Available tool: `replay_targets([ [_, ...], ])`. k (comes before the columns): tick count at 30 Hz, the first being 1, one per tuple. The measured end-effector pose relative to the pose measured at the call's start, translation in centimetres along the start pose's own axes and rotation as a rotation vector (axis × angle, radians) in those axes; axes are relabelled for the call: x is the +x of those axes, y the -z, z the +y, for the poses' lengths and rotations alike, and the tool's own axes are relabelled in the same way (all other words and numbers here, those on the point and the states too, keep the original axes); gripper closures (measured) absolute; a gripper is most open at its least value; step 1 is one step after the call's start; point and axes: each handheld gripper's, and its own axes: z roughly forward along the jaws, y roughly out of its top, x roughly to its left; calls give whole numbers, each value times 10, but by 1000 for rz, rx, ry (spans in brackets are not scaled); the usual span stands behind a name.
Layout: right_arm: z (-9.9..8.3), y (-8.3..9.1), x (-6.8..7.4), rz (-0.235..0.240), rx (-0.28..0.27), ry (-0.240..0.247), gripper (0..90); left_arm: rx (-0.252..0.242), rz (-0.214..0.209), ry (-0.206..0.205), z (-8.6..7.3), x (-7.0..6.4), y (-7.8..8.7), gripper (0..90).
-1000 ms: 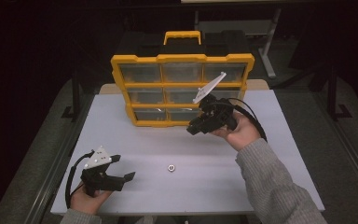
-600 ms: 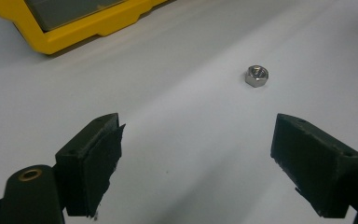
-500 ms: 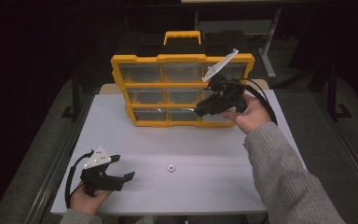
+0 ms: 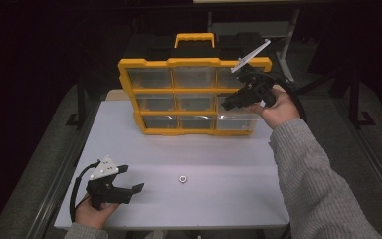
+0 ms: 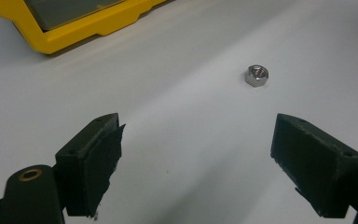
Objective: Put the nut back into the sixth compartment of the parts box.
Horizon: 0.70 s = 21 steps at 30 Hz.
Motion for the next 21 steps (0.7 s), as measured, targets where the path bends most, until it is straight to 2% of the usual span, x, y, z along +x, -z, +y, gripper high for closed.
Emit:
replay_targets([
  [11, -12, -1, -19, -52, 33, -72, 692, 1, -2, -4, 0, 0, 0, 160],
  [21, -26, -17, -31, -67, 65, -106, 692, 8, -2, -3, 0, 0, 0, 160],
])
